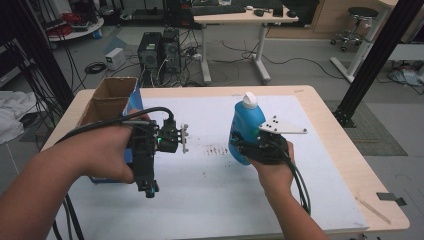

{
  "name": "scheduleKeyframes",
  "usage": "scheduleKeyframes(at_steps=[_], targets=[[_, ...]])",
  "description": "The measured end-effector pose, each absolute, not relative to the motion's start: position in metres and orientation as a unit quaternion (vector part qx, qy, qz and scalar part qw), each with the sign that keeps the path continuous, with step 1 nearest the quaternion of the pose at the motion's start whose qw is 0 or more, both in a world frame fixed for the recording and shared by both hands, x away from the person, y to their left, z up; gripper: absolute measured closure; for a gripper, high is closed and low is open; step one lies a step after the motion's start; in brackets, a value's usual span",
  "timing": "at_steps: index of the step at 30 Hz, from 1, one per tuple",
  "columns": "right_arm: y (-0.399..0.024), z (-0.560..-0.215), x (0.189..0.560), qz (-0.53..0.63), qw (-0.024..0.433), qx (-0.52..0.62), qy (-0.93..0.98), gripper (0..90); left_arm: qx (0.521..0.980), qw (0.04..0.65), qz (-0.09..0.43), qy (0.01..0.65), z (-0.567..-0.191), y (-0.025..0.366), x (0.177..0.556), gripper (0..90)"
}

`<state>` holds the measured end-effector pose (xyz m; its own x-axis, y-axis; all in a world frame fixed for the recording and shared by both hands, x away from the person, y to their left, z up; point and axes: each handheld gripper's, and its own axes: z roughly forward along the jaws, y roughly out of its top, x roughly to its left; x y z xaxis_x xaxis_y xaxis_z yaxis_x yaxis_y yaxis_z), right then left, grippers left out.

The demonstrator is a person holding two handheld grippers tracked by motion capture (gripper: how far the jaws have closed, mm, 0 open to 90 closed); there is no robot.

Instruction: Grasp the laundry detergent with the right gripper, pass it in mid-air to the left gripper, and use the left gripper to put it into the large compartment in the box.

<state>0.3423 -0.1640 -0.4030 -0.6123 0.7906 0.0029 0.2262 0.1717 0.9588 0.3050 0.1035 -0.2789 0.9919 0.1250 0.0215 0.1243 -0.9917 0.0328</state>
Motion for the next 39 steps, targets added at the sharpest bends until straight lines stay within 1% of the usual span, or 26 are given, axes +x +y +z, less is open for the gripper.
scheduleKeyframes(at_steps=[7, 17, 24, 39], targets=[[-0.161, -0.386, 0.331, 0.537, 0.230, 0.280, 0.762, 46.3, 0.998, 0.017, 0.016, 0.060, -0.270, 0.096, 0.313, 1.7], [-0.152, -0.380, 0.320, 0.549, 0.166, 0.189, 0.797, 46.4, 0.998, 0.018, 0.018, 0.059, -0.260, 0.088, 0.322, 1.7], [-0.146, -0.383, 0.318, 0.559, 0.116, 0.137, 0.810, 46.3, 0.998, 0.021, 0.016, 0.056, -0.257, 0.082, 0.326, 1.7], [-0.130, -0.390, 0.315, 0.569, 0.046, 0.052, 0.819, 46.1, 0.999, 0.026, 0.014, 0.035, -0.245, 0.062, 0.331, 1.7]])
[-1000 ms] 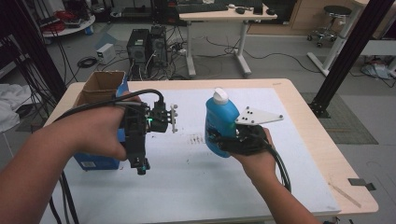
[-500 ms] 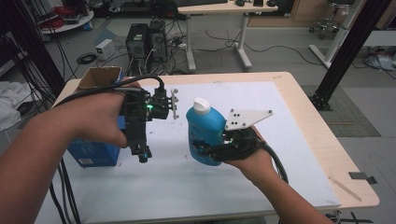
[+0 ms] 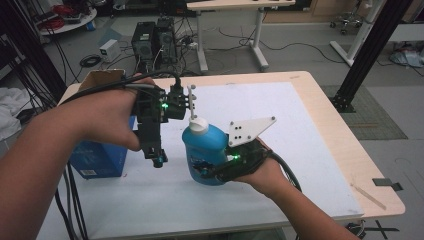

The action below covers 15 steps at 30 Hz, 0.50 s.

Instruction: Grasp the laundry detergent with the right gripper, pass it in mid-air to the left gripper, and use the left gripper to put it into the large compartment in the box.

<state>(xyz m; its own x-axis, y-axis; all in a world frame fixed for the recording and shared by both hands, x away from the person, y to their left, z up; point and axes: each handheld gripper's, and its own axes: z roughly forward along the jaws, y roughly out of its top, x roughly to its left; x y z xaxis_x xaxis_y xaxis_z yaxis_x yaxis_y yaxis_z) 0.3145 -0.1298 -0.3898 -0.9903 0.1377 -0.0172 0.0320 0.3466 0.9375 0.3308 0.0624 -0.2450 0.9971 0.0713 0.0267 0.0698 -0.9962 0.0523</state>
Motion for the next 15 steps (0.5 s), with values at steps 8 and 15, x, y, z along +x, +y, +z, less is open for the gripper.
scheduleKeyframes(at_steps=[8, 15], targets=[[-0.120, -0.392, 0.316, 0.573, 0.019, 0.021, 0.819, 45.9, 0.999, 0.024, 0.012, 0.024, -0.242, 0.052, 0.330, 1.7], [-0.106, -0.392, 0.319, 0.575, -0.005, -0.003, 0.818, 45.9, 1.000, 0.021, 0.010, 0.019, -0.243, 0.046, 0.329, 1.7]])
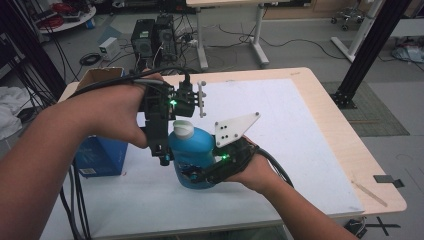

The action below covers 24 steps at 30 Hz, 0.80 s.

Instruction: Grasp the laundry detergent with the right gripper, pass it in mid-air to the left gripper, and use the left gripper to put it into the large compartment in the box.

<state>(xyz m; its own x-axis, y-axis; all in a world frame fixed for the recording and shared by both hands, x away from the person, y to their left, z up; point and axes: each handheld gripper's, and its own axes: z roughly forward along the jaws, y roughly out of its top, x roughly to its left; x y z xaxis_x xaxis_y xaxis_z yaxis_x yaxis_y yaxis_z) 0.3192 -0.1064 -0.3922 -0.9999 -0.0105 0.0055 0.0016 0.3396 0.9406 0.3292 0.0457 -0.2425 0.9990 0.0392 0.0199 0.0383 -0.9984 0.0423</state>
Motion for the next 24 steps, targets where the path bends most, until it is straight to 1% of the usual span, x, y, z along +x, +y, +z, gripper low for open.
scheduleKeyframes(at_steps=[14, 24], targets=[[-0.082, -0.389, 0.321, -0.582, 0.026, 0.028, -0.812, 46.0, 1.000, 0.012, 0.006, 0.011, -0.248, 0.041, 0.325, 1.7], [-0.079, -0.390, 0.322, -0.581, 0.030, 0.027, -0.813, 46.1, 1.000, 0.009, 0.006, 0.010, -0.249, 0.040, 0.321, 1.8]])
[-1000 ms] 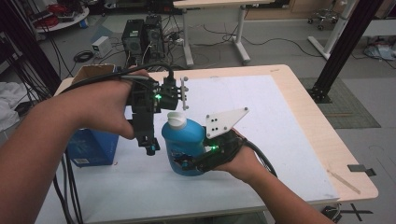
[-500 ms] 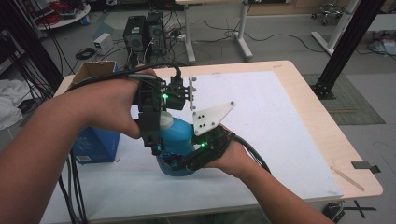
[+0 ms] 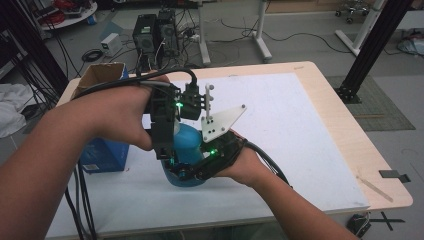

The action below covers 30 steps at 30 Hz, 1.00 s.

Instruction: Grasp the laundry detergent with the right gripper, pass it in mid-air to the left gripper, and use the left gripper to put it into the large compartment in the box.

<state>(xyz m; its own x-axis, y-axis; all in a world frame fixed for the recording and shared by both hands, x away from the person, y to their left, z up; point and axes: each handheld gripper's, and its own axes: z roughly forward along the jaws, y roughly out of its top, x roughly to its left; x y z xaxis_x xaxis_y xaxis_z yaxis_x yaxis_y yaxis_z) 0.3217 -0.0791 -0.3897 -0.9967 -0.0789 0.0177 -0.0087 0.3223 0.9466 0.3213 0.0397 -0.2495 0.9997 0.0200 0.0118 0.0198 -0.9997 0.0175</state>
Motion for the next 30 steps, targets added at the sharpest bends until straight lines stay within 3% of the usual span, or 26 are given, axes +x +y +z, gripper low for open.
scheduleKeyframes(at_steps=[30], targets=[[-0.0792, -0.3883, 0.3220, -0.583, 0.025, 0.022, -0.811, 46.3, 1.000, -0.001, 0.018, 0.002, -0.2491, 0.0348, 0.3172, 24.0]])
